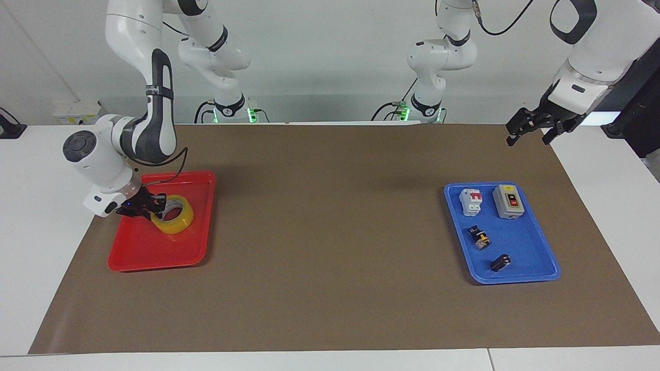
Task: Place and move tape with both arms
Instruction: 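Lower the tape roll into the red tray and open the right gripper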
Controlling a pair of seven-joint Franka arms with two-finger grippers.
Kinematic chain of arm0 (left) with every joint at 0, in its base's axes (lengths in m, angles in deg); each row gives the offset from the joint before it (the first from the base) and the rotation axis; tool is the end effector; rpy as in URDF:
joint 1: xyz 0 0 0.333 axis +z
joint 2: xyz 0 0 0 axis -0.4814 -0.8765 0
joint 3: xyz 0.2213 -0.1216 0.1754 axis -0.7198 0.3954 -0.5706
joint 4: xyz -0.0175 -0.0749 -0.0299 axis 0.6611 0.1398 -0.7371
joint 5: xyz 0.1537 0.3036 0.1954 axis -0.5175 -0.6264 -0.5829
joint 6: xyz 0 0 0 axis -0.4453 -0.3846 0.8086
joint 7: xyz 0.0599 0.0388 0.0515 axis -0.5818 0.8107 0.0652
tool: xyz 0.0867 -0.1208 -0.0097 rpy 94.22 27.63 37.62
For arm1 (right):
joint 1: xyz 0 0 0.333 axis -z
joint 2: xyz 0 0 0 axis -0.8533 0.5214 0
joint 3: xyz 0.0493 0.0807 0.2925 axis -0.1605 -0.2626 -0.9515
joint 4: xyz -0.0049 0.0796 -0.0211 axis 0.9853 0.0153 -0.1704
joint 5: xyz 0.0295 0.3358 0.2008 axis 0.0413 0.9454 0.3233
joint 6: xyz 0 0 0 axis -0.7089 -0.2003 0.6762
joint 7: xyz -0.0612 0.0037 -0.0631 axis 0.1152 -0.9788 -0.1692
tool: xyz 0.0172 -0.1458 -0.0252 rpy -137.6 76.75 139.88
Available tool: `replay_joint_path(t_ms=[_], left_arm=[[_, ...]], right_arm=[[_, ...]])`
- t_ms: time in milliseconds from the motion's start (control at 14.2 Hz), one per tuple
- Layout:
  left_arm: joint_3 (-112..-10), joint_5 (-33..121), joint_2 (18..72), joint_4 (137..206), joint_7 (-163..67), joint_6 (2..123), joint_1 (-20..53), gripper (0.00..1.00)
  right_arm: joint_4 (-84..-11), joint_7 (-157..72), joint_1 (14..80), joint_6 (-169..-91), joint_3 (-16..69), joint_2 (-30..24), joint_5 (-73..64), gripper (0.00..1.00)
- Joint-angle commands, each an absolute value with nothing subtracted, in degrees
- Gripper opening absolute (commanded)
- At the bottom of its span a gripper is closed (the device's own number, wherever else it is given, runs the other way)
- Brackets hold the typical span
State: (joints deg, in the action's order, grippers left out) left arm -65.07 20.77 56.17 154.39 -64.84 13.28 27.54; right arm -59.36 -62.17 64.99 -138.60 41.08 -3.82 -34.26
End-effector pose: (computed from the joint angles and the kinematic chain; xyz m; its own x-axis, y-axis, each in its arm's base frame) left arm 0.5459 -0.0041 0.5686 0.9994 -0.0228 -0.0263 -0.0221 -0.9994 0.0277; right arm 0.5667 -0.1383 0.2796 0.9704 0.2344 -0.0589 0.2342 -0.9721 -0.0103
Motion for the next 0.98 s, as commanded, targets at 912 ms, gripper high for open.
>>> replay_joint_path(t_ms=[912], left_arm=[[-65.1, 21.3, 57.2, 155.3, -65.8, 13.1, 27.7, 1.00]], right_arm=[[-40.1, -38.5, 61.3, -103.9, 37.5, -18.6, -34.3, 1.00]])
